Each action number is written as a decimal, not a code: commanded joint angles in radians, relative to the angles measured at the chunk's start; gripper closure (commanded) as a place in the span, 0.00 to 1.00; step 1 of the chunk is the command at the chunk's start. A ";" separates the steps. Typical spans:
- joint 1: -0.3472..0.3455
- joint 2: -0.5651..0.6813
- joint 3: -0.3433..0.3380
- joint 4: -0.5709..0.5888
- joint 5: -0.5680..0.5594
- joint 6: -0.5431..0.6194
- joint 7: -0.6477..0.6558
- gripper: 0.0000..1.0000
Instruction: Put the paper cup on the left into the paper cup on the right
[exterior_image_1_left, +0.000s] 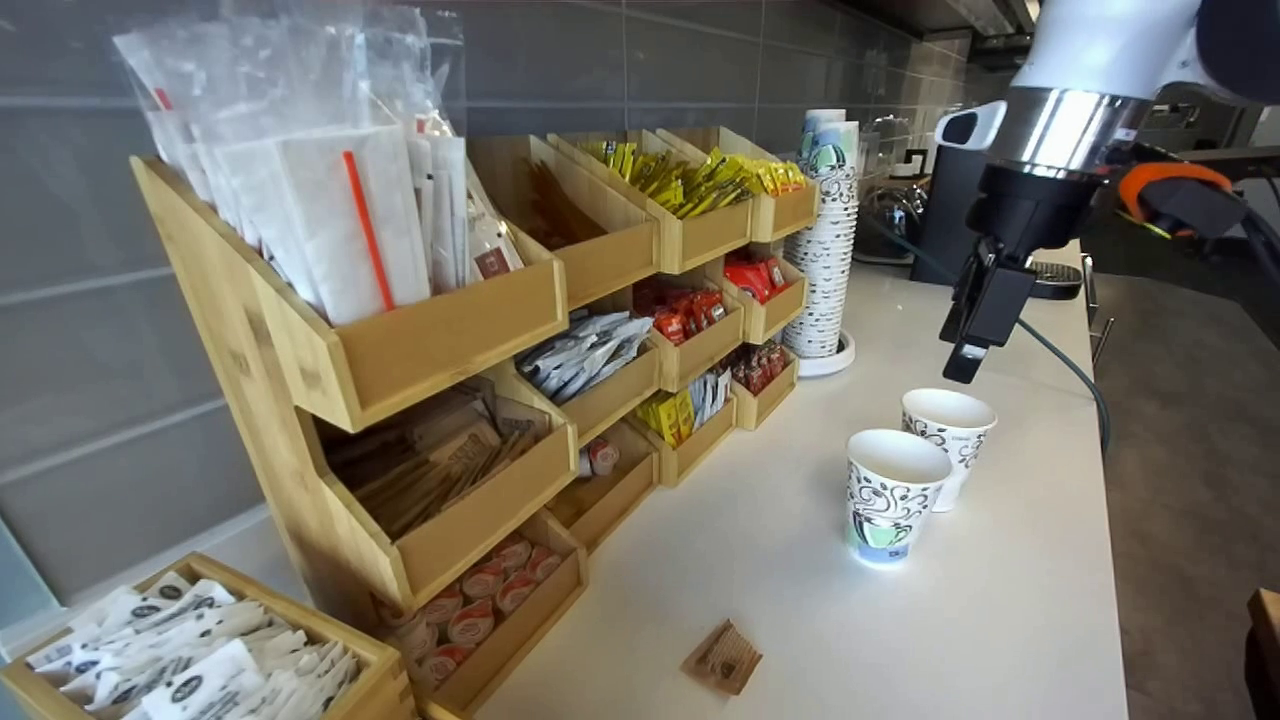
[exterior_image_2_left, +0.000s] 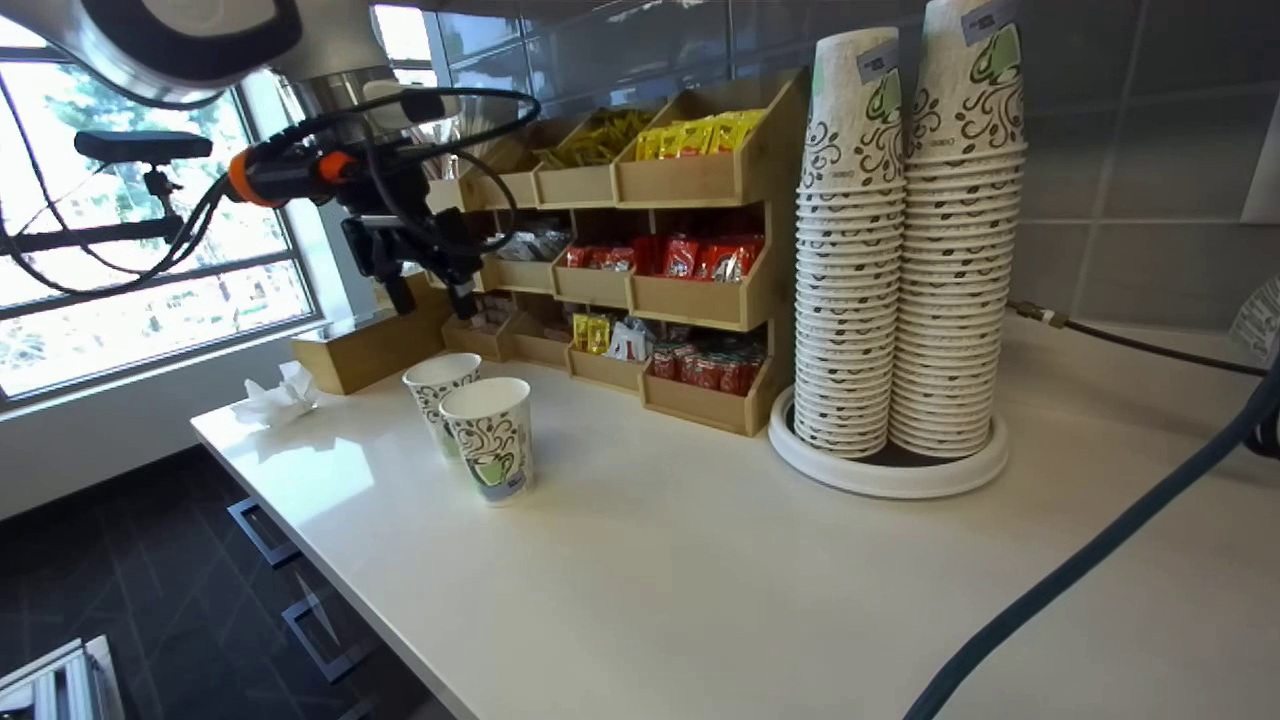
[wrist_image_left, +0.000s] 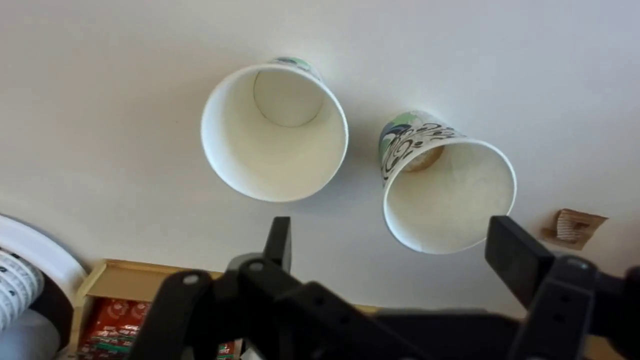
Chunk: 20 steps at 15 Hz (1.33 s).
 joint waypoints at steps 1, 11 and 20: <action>0.027 0.105 -0.016 0.055 0.024 0.061 -0.086 0.00; 0.034 0.257 -0.009 0.107 0.082 0.062 -0.226 0.26; 0.029 0.300 0.002 0.124 0.120 0.059 -0.277 0.97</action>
